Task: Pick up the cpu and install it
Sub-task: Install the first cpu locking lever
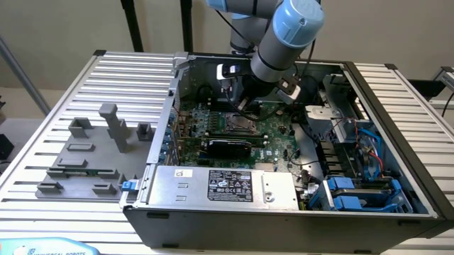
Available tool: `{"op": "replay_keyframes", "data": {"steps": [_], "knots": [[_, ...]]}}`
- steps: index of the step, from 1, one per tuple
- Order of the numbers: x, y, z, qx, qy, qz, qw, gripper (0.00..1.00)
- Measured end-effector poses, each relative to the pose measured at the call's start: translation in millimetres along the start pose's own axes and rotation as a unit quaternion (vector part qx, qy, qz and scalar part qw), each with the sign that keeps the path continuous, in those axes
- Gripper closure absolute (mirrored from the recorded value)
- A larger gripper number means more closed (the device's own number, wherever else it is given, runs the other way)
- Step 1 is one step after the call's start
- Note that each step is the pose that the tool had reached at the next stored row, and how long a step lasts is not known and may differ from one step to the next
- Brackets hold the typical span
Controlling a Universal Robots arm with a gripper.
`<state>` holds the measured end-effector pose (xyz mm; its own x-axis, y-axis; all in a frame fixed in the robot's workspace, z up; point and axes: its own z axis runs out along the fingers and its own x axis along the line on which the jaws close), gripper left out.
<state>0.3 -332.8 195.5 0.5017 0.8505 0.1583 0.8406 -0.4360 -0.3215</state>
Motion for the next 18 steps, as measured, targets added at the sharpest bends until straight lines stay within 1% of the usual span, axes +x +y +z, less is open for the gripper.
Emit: {"op": "replay_keyframes", "data": {"steps": [3, 6, 12, 14, 18], "knots": [[0.2, 0.5, 0.2, -0.0007, -0.0012, 0.0, 1.0, 0.89], [0.2, 0.1, -0.3, -0.0008, -0.0011, 0.0, 1.0, 0.89], [-3.4, -10.4, -3.7, -0.0006, -0.0011, -0.001, 1.0, 0.89], [-3.6, -12.5, -3.2, -0.0015, -0.0009, -0.002, 1.0, 0.89], [-1.9, -16.0, -1.8, -0.0056, 0.0006, -0.005, 1.0, 0.89]]}}
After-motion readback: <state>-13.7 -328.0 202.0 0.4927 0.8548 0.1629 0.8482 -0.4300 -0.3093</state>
